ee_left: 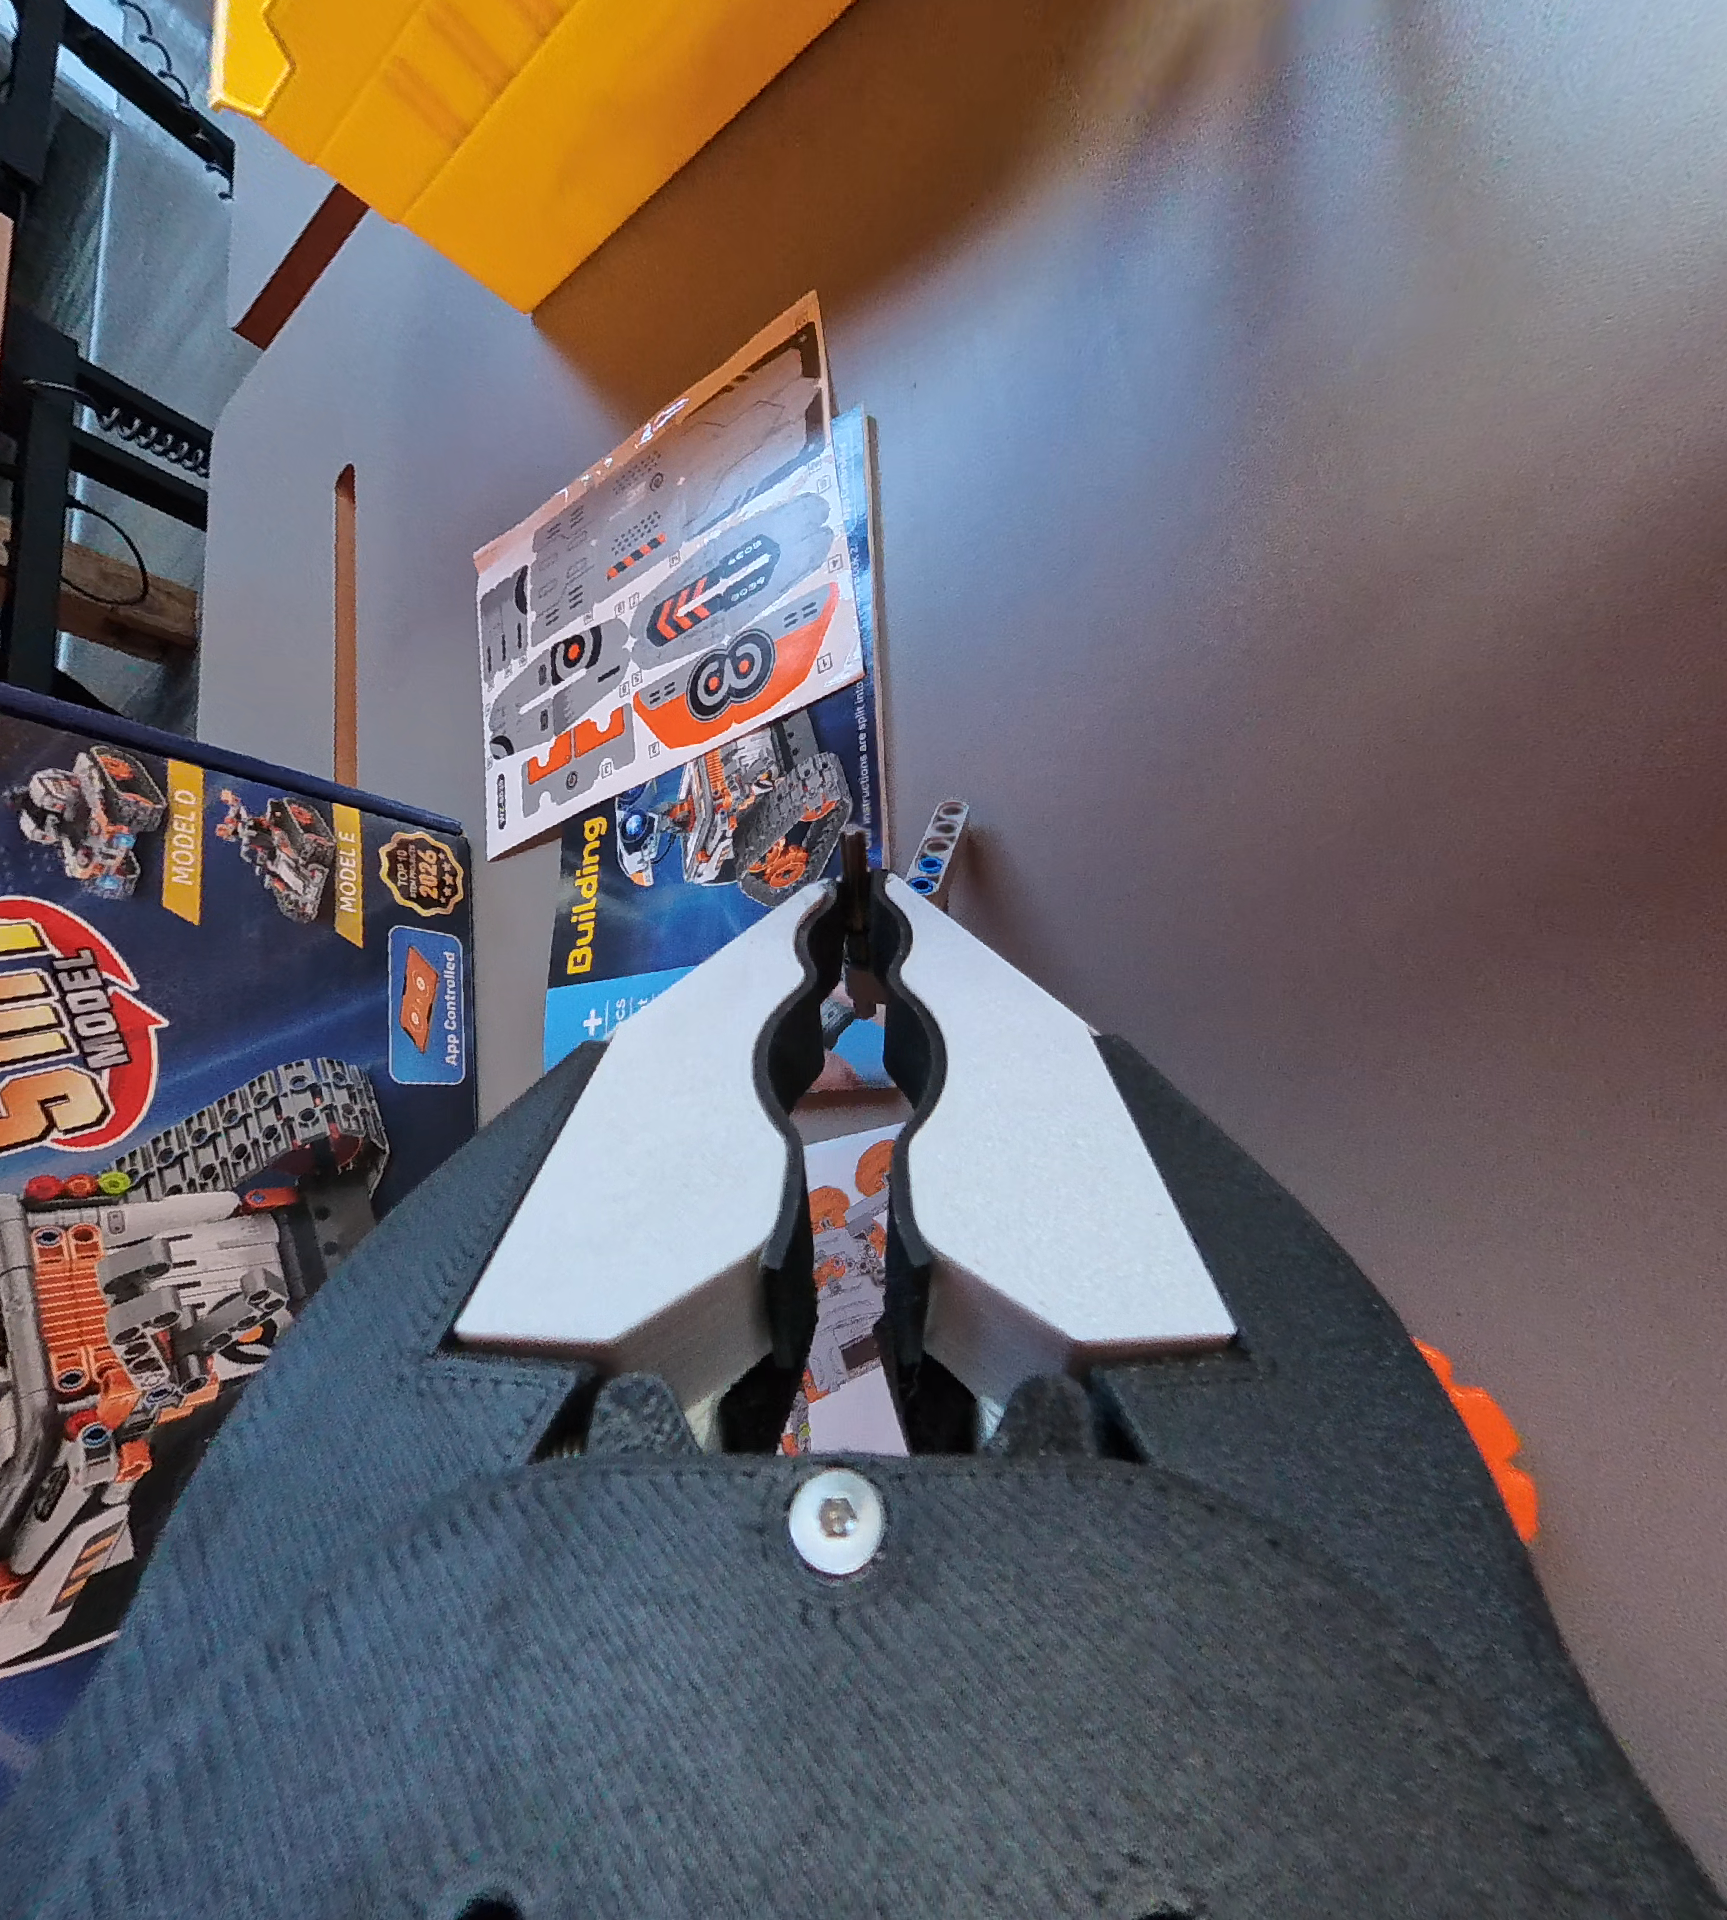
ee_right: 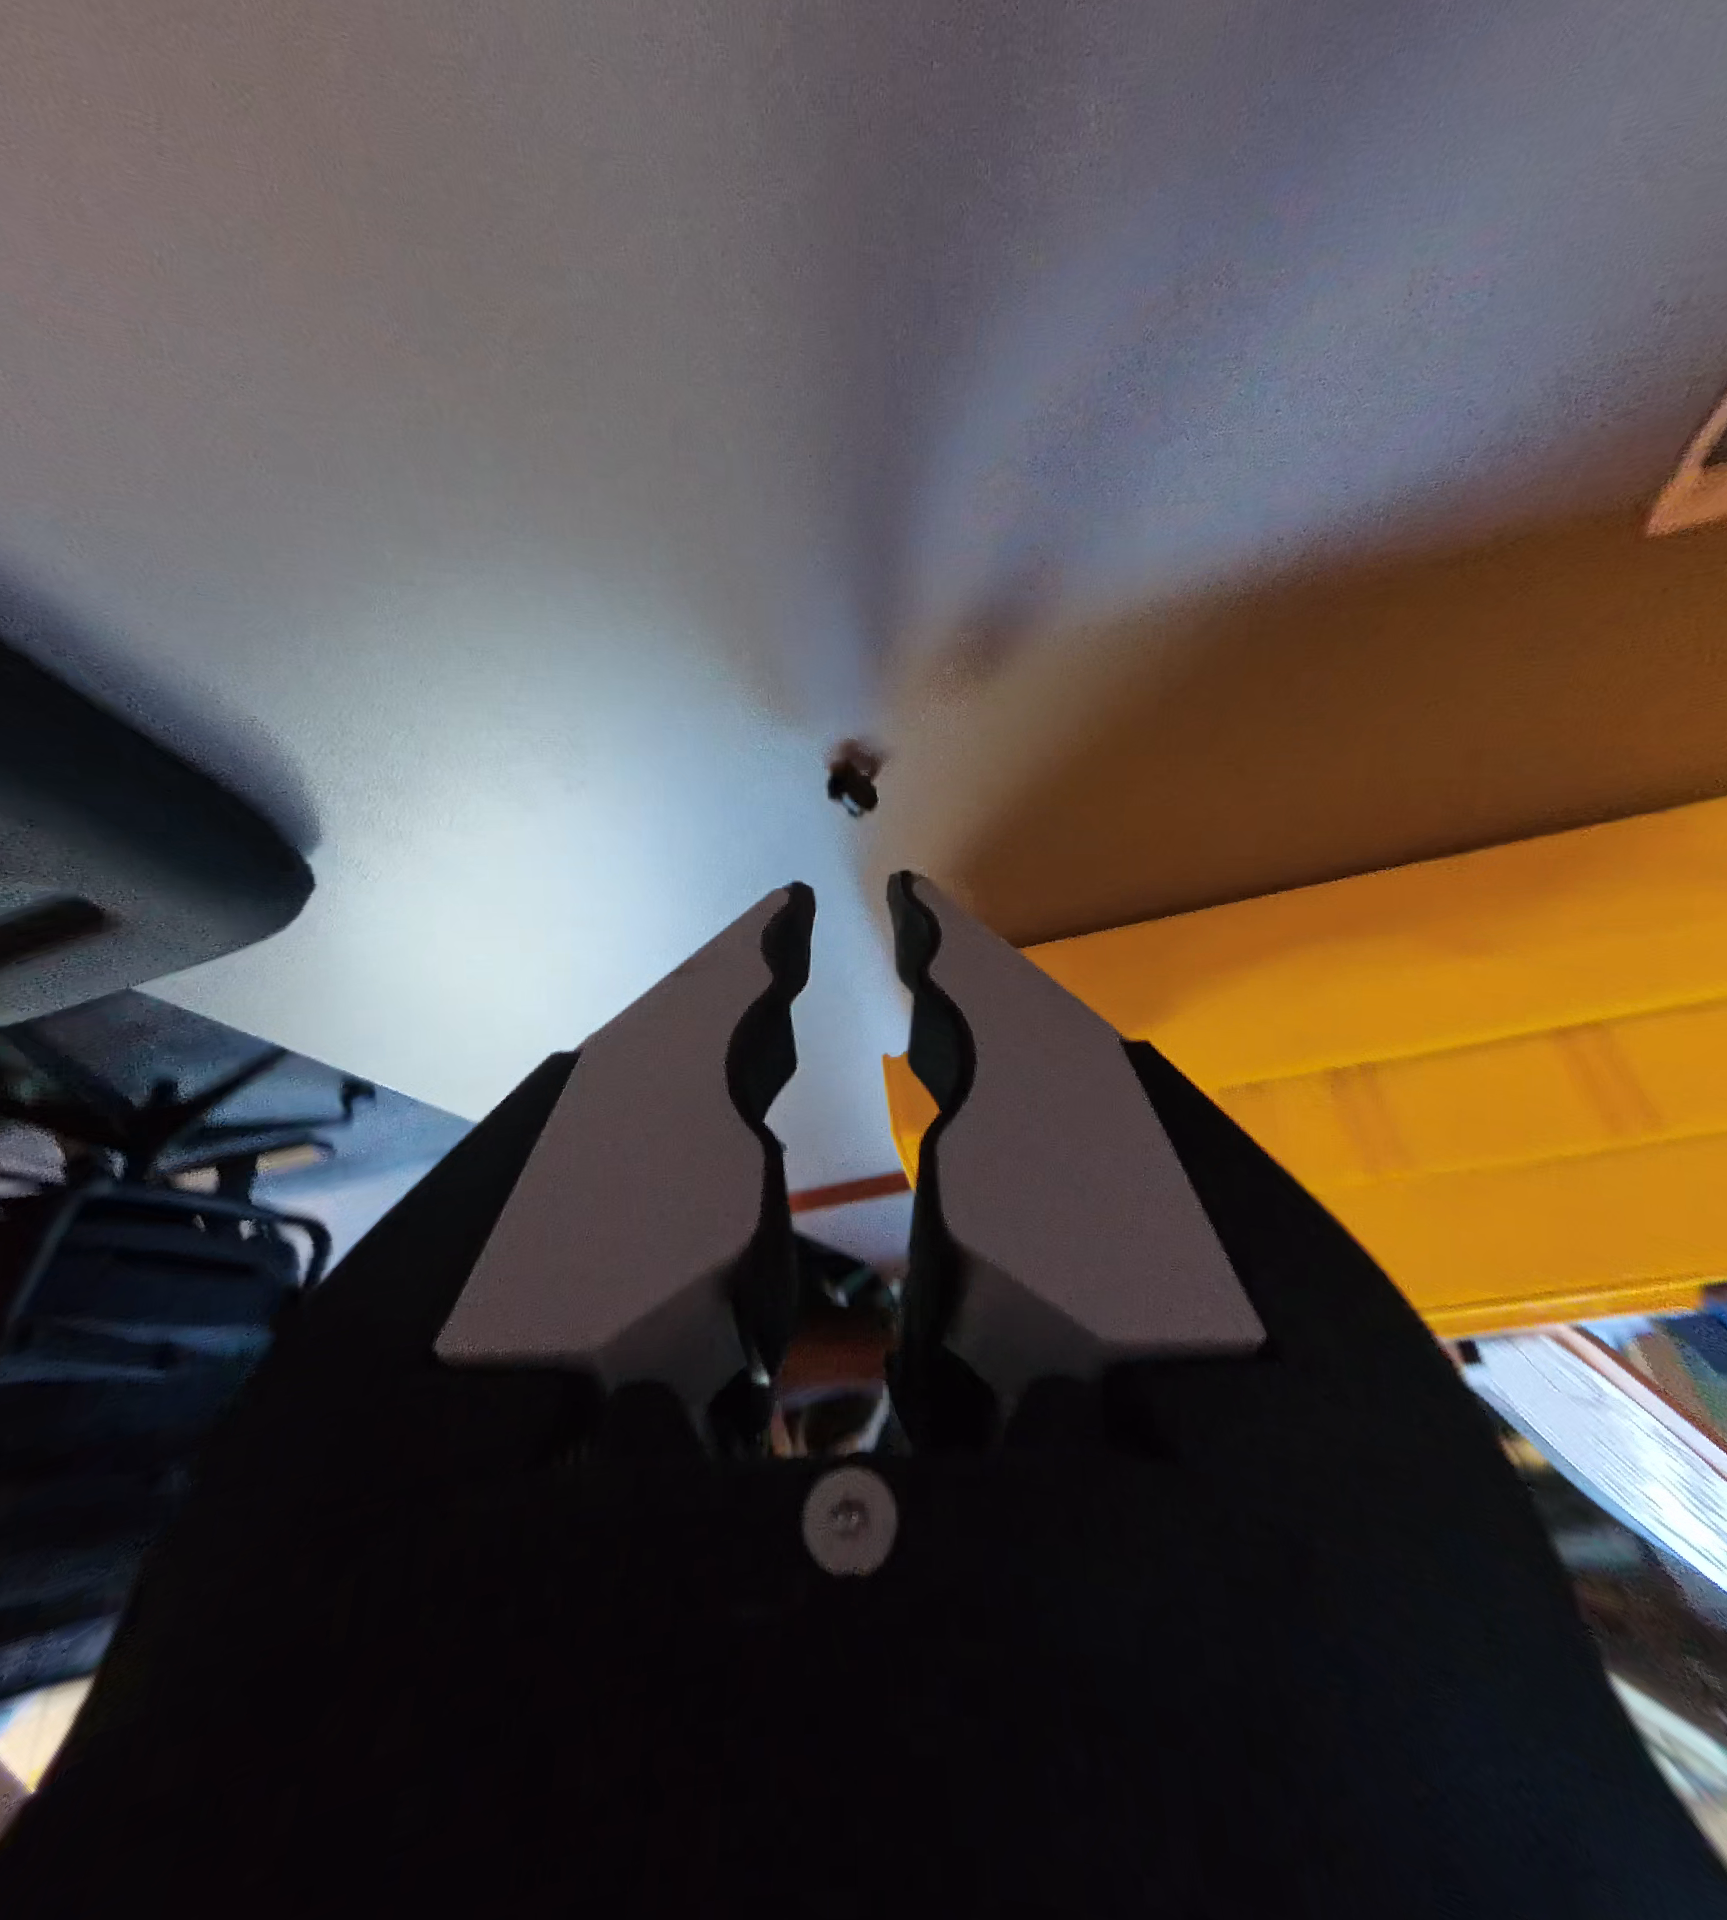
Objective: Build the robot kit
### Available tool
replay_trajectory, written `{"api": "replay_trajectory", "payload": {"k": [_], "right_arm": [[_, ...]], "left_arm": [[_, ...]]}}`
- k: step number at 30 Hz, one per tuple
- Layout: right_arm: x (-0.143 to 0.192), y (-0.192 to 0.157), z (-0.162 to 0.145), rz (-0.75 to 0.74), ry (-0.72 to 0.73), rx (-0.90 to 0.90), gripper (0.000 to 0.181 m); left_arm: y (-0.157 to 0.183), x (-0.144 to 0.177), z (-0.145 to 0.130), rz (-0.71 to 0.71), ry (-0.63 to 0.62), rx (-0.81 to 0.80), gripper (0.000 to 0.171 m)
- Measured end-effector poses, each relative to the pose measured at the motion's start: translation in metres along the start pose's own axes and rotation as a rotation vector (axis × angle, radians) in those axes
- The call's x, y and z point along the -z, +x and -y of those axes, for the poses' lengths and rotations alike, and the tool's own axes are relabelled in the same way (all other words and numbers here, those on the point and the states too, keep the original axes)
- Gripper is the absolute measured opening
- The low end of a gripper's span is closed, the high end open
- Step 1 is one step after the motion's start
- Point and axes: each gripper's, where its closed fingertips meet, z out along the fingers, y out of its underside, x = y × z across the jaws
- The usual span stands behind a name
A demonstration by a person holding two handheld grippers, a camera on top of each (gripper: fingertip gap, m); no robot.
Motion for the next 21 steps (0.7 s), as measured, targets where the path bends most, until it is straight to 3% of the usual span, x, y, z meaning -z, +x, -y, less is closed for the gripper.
{"api": "replay_trajectory", "payload": {"k": [6, 9, 15, 21], "right_arm": [[0.002, -0.004, -0.003, 0.057, 0.476, -0.085, 0.011], [0.004, 0.0, 0.001, -0.065, 0.627, -0.042, 0.01], [-0.006, 0.001, 0.01, -0.091, 0.678, 0.01, 0.019], [-0.006, 0.003, 0.014, -0.078, 0.714, 0.03, 0.015]], "left_arm": [[-0.001, 0.0, 0.001, -0.002, 0.007, 0.005, 0.001], [0.001, -0.002, 0.001, -0.005, 0.005, 0.0, 0.001], [0.001, -0.002, 0.0, -0.002, -0.002, -0.002, 0.001], [0.0, -0.002, -0.001, 0.002, -0.007, 0.0, 0.001]]}}
